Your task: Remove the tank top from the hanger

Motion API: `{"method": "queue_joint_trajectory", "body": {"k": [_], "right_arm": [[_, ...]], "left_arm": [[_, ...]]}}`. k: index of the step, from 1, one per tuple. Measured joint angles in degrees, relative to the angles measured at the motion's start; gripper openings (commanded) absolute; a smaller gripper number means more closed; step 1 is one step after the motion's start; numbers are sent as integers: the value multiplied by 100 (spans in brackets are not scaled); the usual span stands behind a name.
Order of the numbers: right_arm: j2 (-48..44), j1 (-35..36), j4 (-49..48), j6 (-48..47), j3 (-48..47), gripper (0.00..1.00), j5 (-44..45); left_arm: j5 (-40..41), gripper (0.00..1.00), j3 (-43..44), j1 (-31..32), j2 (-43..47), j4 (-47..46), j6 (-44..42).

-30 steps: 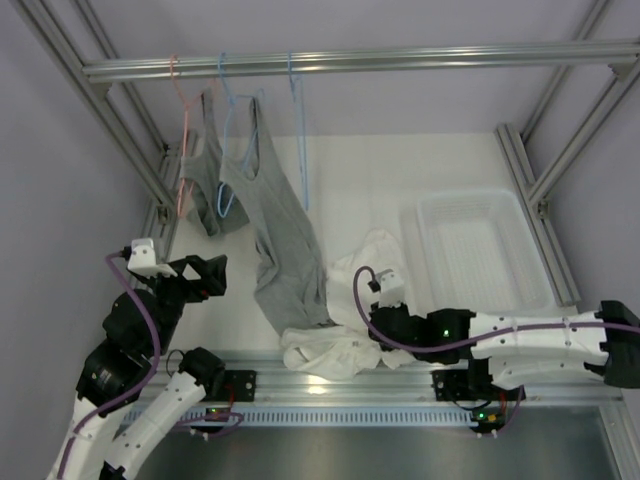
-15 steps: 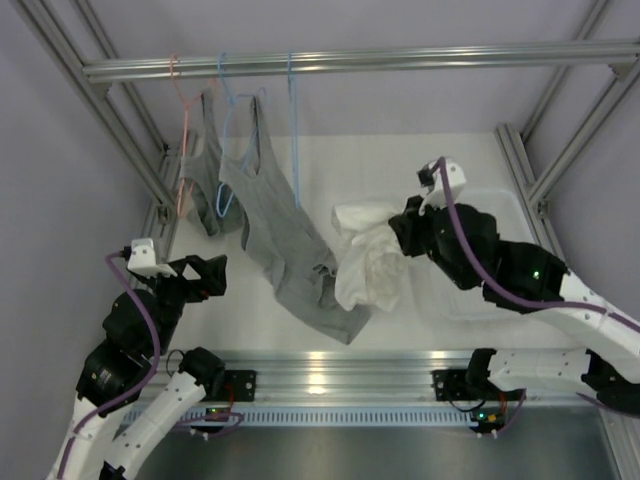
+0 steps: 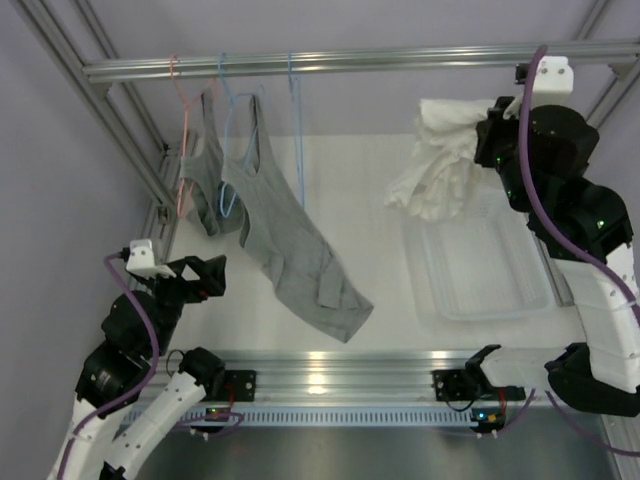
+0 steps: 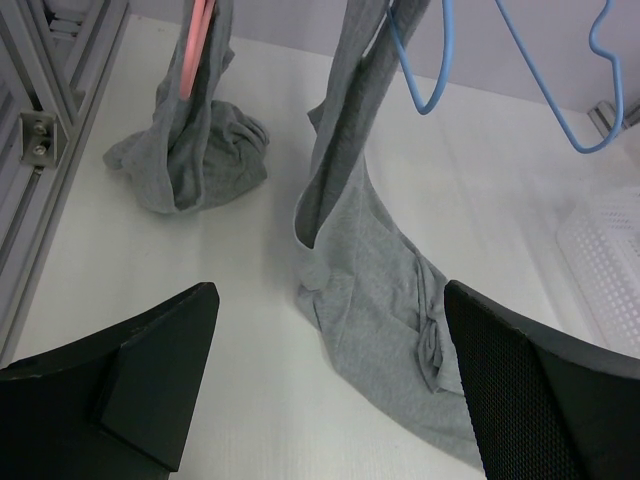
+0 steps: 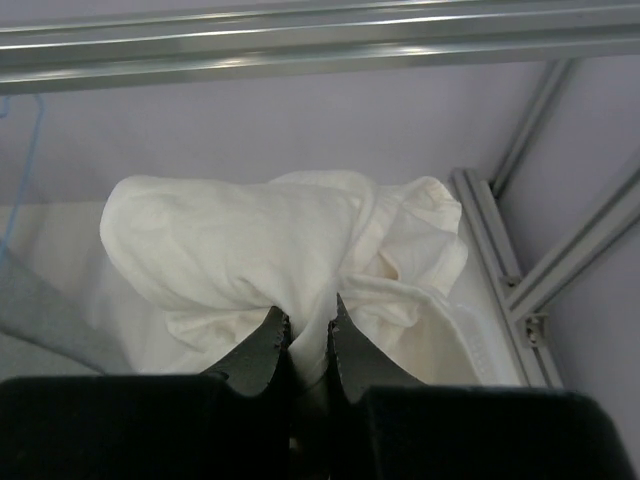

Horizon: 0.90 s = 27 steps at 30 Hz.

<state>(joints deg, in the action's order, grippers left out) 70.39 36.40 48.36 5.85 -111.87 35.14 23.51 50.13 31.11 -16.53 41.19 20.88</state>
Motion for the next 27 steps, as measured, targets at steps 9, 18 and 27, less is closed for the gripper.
{"method": "queue_joint_trajectory", "body": {"k": [9,18,27], "right_arm": [[-313,-1670,98,186,881,0,-933],[-981,-2144,-103,704,3003,0,-1484],[-1322,-2717,-455,1062,3716,0,-1604]], "left_arm": [[20,99,0,0,7,0,-2],[17,99,0,0,17,0,-7],[15,99,0,0,17,0,-11]]}}
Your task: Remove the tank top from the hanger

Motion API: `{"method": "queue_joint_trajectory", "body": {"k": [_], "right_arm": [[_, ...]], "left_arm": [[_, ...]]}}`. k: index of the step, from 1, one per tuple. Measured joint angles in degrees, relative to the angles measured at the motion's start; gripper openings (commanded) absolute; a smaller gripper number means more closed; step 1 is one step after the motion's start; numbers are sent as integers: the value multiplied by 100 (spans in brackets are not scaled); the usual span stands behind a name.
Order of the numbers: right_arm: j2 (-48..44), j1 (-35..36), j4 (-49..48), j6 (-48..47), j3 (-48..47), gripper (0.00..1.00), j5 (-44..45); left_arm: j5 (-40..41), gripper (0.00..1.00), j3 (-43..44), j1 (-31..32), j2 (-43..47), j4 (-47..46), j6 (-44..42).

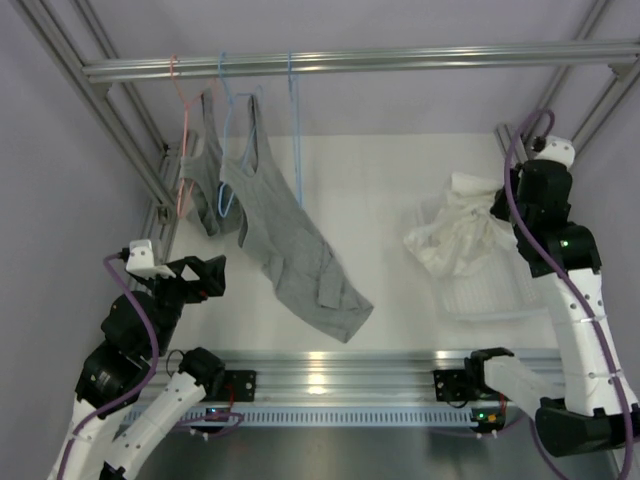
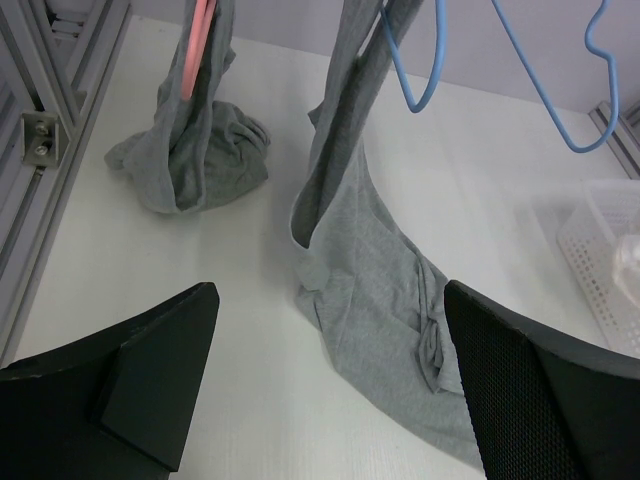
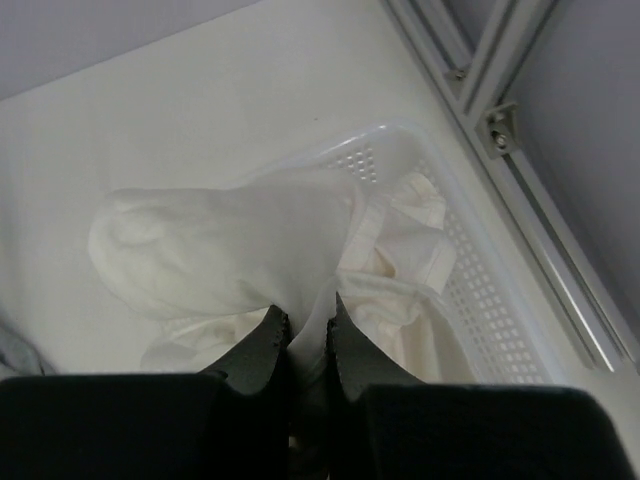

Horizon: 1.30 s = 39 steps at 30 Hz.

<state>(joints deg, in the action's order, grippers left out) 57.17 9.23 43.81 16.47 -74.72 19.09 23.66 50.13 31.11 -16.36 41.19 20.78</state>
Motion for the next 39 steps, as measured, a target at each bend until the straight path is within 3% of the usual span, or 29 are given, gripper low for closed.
{"method": "queue_joint_trajectory", "body": {"k": [6,12,24,25,28,29,34,39], "right_arm": [[-214,-874,-109,118,122,0,-24],[-229,-1016,-249,157,284,0,-44],[212,-1064,-940,269,2131,0,-640],[262,-1064,-1003,273,2186,4,-680],[476,-1067,-1193,319,2269,67,-855],[531,-1067,-1231,330,2284,99,-916],[173,-1067,-1250,330,2371,99,-949],[-914,-1067,-1224,315,2168,99,-1025]], "left_arm": [[-2,99,0,0,2,0,2],[-2,99,-2,0,9,2,2],[37,99,-9,0,11,0,11],[76,99,-9,0,11,0,20],[197,99,-9,0,-15,0,48],[221,99,-7,0,-46,-2,52],[216,99,111,0,-492,31,74],[144,99,1073,0,-1456,98,63]]}}
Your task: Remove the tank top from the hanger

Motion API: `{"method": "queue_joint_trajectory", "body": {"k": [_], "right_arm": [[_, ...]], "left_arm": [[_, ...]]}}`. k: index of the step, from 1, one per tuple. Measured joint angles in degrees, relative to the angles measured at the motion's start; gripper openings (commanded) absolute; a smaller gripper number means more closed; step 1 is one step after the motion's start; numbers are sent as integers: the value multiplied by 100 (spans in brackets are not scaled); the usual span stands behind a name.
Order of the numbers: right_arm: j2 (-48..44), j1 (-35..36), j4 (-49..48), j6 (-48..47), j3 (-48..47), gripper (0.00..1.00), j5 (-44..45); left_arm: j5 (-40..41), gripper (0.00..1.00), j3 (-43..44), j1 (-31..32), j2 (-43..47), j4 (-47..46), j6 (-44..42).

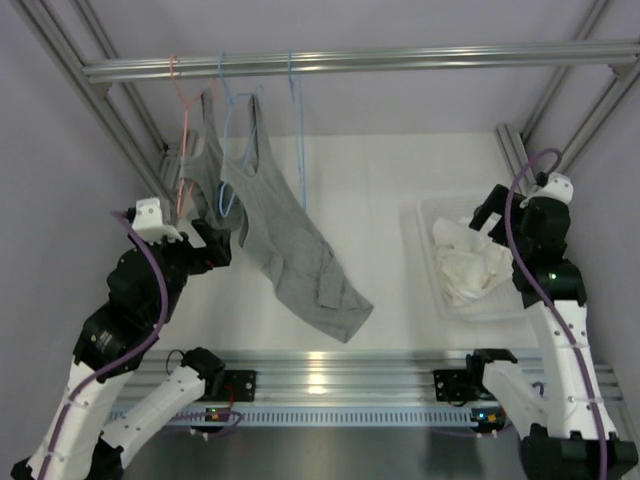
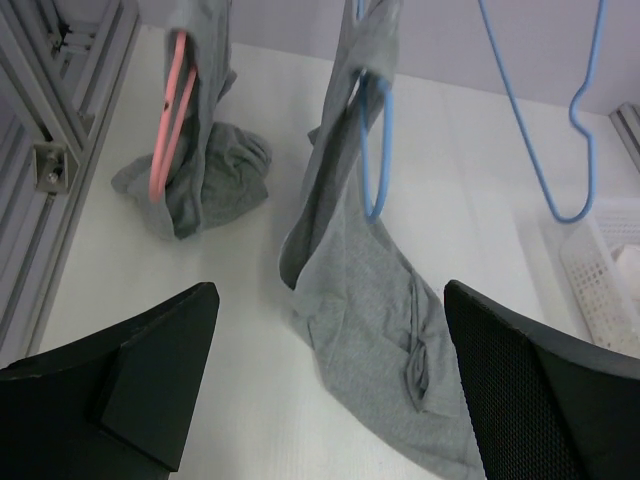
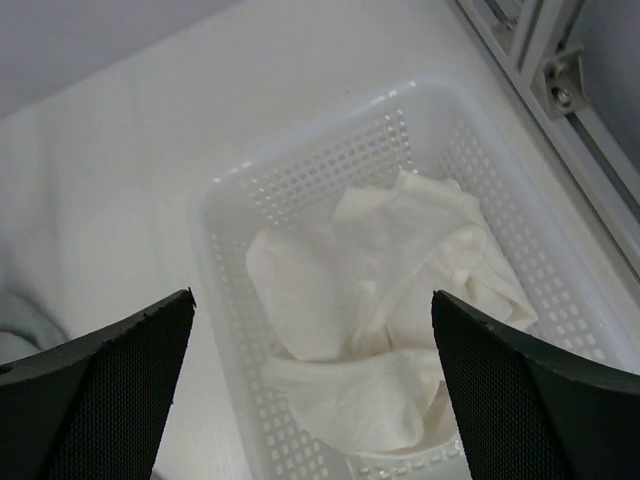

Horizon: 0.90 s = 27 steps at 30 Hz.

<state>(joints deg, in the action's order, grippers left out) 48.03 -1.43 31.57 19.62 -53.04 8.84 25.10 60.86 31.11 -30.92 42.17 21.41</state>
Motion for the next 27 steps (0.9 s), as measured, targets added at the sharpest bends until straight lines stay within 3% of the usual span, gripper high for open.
{"method": "queue_joint_trajectory", "body": {"k": [4,7,11,13,17,20,27], "right_arm": [[-629,0,-57,-24,-236,99,-544],[-833,0,-48,-57,-236,99,-1032],[-885,0,-28,-111,-236,99,-1532],[-905,2,-28,-118,-236,98,-1729],[-946,2,-28,-138,-234,98,-2081],[-1021,9,-28,-151,-234,98,-2249],[-1200,57,-33,-160,-234,98,-2461]], "left_arm": [[2,98,1113,-2,-1025,52,-44],[37,92,1836,0,-1808,85,-136],[160,73,2863,0,-2916,214,-372],[234,72,3368,-7,-3464,271,-533],[243,54,4336,-181,-4428,297,-807],[15,54,4859,-566,-5045,385,-855],[-203,54,4907,-1043,-5473,627,-850]]}}
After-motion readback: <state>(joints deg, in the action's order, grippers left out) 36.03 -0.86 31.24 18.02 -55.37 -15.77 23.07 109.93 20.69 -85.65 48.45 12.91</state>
